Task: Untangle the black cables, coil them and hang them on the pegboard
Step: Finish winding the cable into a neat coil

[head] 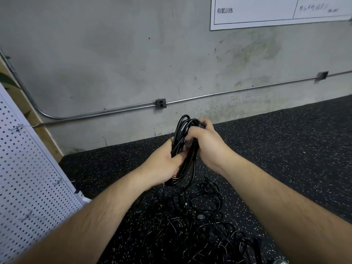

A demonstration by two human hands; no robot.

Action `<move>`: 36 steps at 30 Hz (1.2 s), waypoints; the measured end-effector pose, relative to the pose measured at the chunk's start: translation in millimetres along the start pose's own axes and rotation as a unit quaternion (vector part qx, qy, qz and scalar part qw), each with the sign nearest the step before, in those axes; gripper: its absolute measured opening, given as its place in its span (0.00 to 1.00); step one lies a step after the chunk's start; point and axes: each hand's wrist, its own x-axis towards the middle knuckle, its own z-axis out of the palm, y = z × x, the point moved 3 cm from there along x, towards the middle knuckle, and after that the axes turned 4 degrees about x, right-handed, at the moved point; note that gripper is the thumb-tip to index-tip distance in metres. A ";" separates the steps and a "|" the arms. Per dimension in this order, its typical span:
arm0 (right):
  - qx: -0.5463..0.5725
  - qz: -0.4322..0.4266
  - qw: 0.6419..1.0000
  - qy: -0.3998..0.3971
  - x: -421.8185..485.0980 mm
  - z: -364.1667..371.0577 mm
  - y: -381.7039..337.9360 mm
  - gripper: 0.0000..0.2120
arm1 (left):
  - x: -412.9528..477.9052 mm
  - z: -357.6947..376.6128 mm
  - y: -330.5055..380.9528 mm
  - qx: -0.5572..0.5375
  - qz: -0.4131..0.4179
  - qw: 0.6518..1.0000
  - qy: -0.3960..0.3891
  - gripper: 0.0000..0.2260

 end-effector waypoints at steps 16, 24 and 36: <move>-0.104 -0.094 0.990 -0.001 3.9 -1.7 -12.8 0.12 | -0.3 -15.5 -6.0 -0.067 -0.017 0.994 0.087 0.11; 0.049 0.007 0.999 -0.009 -0.9 -1.5 -3.1 0.13 | -1.2 -3.8 4.5 -0.034 0.004 0.998 0.047 0.04; 0.014 -0.030 0.999 -0.028 -3.9 -3.9 -16.0 0.05 | -6.7 -3.8 1.8 -0.222 -0.032 0.974 -0.038 0.03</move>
